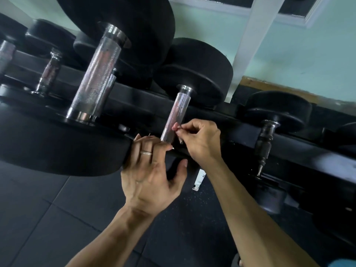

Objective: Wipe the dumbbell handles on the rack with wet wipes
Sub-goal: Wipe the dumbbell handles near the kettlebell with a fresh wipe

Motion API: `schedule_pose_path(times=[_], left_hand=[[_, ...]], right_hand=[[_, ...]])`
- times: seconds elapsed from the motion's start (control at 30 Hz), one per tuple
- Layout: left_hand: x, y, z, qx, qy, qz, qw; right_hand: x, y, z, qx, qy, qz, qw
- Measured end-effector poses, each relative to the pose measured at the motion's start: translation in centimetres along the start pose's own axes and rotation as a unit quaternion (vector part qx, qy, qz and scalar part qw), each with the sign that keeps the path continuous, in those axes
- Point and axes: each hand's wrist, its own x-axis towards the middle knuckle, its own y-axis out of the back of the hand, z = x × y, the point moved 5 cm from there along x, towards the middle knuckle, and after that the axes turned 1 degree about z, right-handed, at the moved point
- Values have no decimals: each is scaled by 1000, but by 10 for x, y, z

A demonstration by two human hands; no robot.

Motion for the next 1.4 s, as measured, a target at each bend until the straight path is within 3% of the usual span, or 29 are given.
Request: schedule_pose_path(times=[0.17,0.23,0.37,0.57,0.63,0.7,0.77,0.8,0.97,1.1,1.27,1.4], left_hand=[[0,0,0,-17,-7,18,1000],[0,-1,0,-13,-10,23,1000],[0,-1,0,-9,-5,35,999],[-2,-3,-1,-5,-15,55,998],[-3,-3,-1,-1,-15,58,998],[-3,-3,0,5,-18,60,998],[-2,-3,-1,7,-21,56,998],[-2,-3,-1,7,-18,49,999],[5,-1,3,55,-8,-18,998],[25,-2,5,17,0,-60,998],[25,-7,6,55,1,-79,995],[27,-7,6,74,4,-99,992]], right_hand=[[43,13,-22,49,38,210,976],[39,10,-17,54,40,193,979],[6,5,0,0,36,44,998],[47,10,-7,133,35,206,969],[39,6,5,139,14,160,977],[16,3,18,83,-13,32,996],[-3,-2,23,44,-43,-110,992],[-4,-3,23,47,-50,-137,988],[6,2,21,124,-72,-5,990],[-5,-3,26,50,-65,-113,990],[5,-3,26,213,-143,-46,965],[9,-6,33,117,-141,-108,977]])
